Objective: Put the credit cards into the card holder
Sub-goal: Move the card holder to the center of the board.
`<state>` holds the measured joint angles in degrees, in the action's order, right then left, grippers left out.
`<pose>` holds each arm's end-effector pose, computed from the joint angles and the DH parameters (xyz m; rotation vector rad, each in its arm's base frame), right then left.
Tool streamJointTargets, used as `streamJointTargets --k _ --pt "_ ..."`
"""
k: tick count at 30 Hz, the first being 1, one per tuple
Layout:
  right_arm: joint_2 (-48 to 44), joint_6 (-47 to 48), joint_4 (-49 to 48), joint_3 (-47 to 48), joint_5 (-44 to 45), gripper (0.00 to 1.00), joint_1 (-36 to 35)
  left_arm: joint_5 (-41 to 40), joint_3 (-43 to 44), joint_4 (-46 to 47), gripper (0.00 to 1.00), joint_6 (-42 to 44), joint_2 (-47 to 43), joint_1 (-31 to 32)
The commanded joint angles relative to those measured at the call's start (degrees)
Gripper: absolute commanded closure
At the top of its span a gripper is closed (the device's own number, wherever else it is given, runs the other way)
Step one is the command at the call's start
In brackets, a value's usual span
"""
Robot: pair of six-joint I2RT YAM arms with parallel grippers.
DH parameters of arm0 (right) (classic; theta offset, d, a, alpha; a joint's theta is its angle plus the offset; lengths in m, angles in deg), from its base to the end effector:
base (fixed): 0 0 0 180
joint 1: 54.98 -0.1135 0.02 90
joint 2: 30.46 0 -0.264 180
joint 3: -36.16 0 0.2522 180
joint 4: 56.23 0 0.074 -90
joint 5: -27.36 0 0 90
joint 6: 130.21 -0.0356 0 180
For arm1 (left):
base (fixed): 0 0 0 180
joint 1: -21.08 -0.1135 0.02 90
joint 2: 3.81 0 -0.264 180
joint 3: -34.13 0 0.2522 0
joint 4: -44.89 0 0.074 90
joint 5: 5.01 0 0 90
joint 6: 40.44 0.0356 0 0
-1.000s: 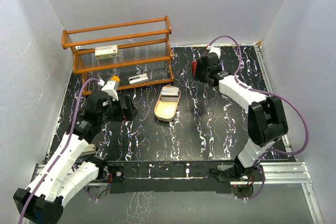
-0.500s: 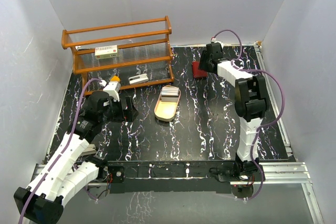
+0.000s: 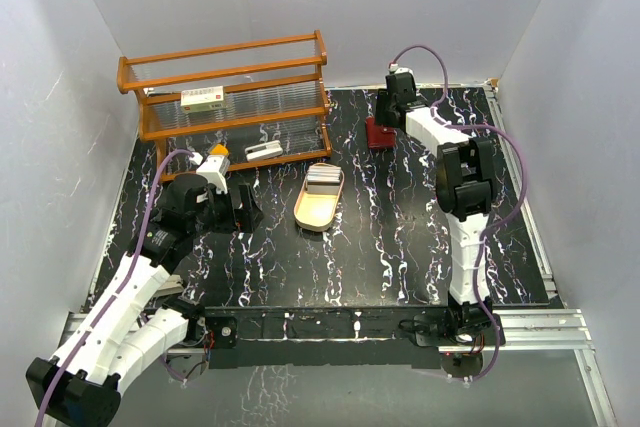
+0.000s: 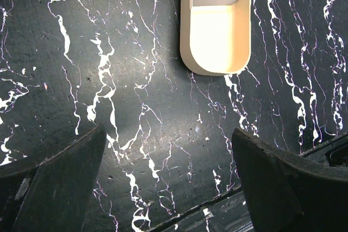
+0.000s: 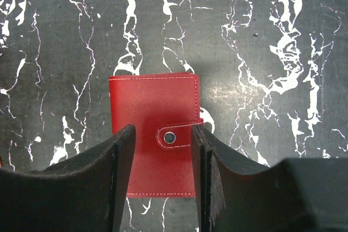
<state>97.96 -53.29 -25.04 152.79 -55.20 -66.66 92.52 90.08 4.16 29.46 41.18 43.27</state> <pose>0.5013 0.0989 0.1943 0.0937 2.3122 0.0688 0.1610 -0.0707 0.2938 0.1206 2.1358 -0.5785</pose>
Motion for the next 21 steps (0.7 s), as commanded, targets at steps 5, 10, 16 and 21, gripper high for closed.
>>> streamJointTargets --k 5,10,16,21 --pt "4.83 2.49 2.14 6.06 -0.05 0.59 -0.18 0.1 -0.87 0.81 0.01 0.67 -1.62 -0.39" --pt "7.37 3.33 4.91 8.19 0.64 0.64 -0.25 -0.23 -0.94 0.71 0.01 0.68 -1.98 -0.4" --pt "6.15 3.91 6.61 6.38 3.38 0.76 -0.26 -0.93 -1.16 0.77 0.01 0.67 -3.22 -0.34" --pt "2.71 4.33 6.86 1.2 4.32 0.78 -0.27 -0.81 -1.13 0.78 0.01 0.85 -2.98 -0.4"
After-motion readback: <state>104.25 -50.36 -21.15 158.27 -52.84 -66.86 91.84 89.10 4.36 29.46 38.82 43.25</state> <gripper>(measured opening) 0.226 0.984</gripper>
